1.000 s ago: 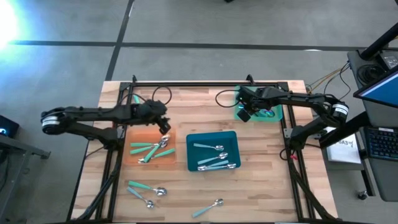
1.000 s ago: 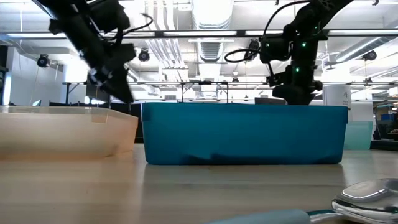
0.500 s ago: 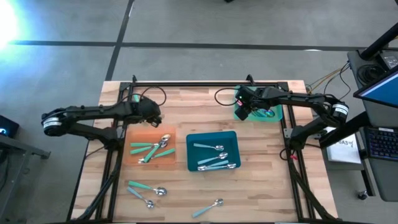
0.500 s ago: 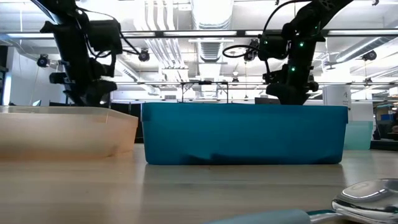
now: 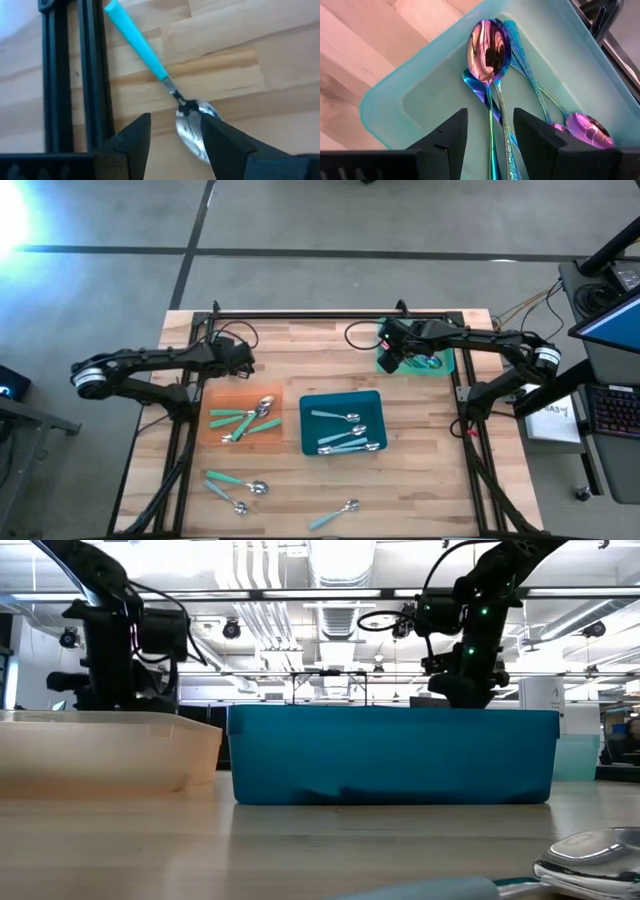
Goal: Sort silverware by color (type)
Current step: Put the light green spoon into the orange bin
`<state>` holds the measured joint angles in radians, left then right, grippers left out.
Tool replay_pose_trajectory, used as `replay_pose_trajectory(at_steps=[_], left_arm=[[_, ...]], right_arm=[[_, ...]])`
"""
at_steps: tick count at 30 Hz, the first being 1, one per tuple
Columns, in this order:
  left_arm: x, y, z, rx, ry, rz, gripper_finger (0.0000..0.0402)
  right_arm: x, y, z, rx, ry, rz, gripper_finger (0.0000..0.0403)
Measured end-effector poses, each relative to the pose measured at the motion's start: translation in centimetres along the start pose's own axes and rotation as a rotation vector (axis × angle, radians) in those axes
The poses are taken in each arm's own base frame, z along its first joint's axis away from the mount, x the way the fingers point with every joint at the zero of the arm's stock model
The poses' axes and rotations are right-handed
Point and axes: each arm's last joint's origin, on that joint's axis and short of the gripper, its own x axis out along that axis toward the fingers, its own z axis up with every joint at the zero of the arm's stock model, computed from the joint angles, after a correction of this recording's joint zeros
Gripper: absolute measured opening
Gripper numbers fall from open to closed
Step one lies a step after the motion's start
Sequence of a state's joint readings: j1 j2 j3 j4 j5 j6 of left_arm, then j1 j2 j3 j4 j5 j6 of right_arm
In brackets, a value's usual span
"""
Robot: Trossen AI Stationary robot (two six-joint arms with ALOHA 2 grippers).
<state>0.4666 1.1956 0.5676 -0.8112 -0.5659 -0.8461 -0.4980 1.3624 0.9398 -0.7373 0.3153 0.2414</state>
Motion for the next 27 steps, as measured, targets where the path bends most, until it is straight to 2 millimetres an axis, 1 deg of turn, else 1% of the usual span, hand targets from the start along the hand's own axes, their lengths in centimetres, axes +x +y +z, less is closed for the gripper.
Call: replay_pose_trajectory(at_steps=[9,15,23,27], left_arm=[[1.5,-0.8,0.6,-0.111,-0.029,-0.032,0.0157],[3.1,-1.2,0.7,-0.167,0.001,0.035,0.0157],[5.4,-2.0,0.5,-0.167,0.05,0.109,0.0156],[6.1,-2.2,0.4,-0.155,0.068,0.129,0.0145]], right_arm=[[0.0,0.1,0.2,0.0,-0.024,0.006,0.0143],[0.0,0.1,0.2,-0.004,-0.023,0.006,0.0143],[0.0,0.1,0.2,-0.012,-0.018,0.005,0.0143],[0.0,0.1,0.1,-0.013,-0.015,0.004,0.0137]])
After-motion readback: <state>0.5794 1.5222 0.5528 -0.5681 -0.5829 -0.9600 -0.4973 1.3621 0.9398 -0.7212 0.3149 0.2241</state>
